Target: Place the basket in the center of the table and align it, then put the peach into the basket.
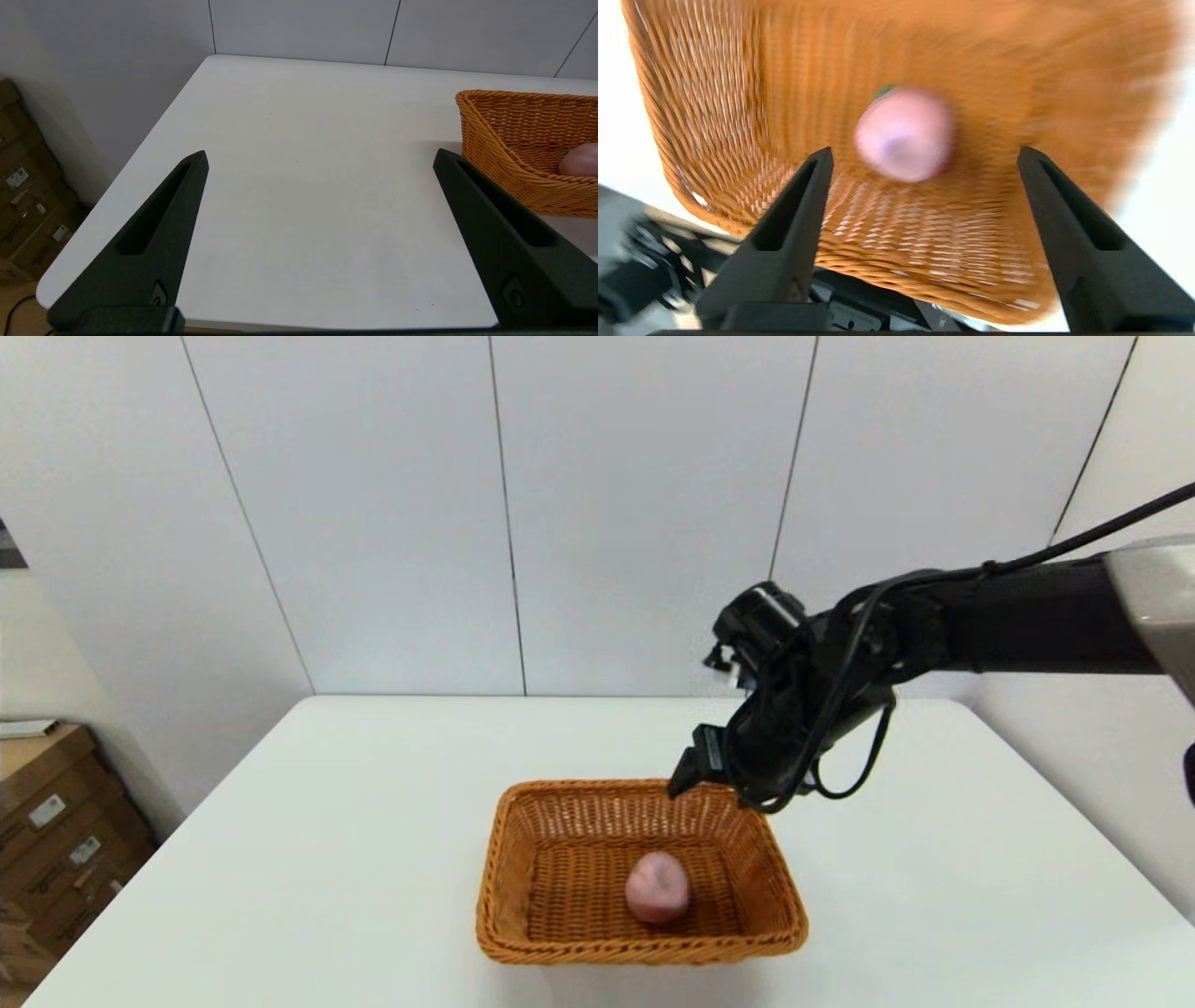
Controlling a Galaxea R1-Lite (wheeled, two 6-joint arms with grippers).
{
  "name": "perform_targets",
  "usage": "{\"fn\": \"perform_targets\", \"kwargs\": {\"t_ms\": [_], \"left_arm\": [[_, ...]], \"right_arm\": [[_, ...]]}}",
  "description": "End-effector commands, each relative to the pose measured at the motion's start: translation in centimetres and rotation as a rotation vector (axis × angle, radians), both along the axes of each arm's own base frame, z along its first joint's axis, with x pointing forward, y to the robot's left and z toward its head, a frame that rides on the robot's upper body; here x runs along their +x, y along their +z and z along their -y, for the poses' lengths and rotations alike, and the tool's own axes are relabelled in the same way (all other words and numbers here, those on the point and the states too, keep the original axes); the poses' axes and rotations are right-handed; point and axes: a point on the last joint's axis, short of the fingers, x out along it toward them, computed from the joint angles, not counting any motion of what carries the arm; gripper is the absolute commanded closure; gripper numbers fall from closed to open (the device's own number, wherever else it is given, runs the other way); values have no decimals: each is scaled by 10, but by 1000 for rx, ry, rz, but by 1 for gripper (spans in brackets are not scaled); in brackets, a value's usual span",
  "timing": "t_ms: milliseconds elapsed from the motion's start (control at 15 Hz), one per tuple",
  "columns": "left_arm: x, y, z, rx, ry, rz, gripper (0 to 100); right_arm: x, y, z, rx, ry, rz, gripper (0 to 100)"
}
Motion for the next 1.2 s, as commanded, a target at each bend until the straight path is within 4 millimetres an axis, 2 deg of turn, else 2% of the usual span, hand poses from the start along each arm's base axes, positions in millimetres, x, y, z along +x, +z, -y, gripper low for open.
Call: {"fn": "perform_targets", "kwargs": {"t_ms": [67, 267, 400, 533, 600, 733, 933, 1067, 1200], "left_arm": [[0, 0, 0, -1, 0, -1, 0], [0, 0, 0, -1, 0, -1, 0], [0, 0, 0, -1, 0, -1, 0], [0, 0, 0, -1, 0, -1, 0], [0, 0, 0, -1, 0, -1, 0], [0, 0, 0, -1, 0, -1, 0], [0, 0, 0, -1, 0, -1, 0], [0, 0, 0, -1, 0, -1, 0], [0, 0, 0, -1, 0, -1, 0]], "right_arm": [[15, 30, 75, 8, -144, 85, 0], [34, 23, 143, -16, -293, 78, 0], [44, 7, 194, -53, -367, 56, 0], [45, 0, 233, -45, -418, 45, 0], [42, 2, 242, -18, -420, 49, 0], [24, 20, 244, 35, -401, 29, 0], [-19, 55, 232, 111, -307, 35, 0], [-63, 77, 222, 118, -255, 97, 0], [-106, 90, 215, 110, -211, 153, 0]]}}
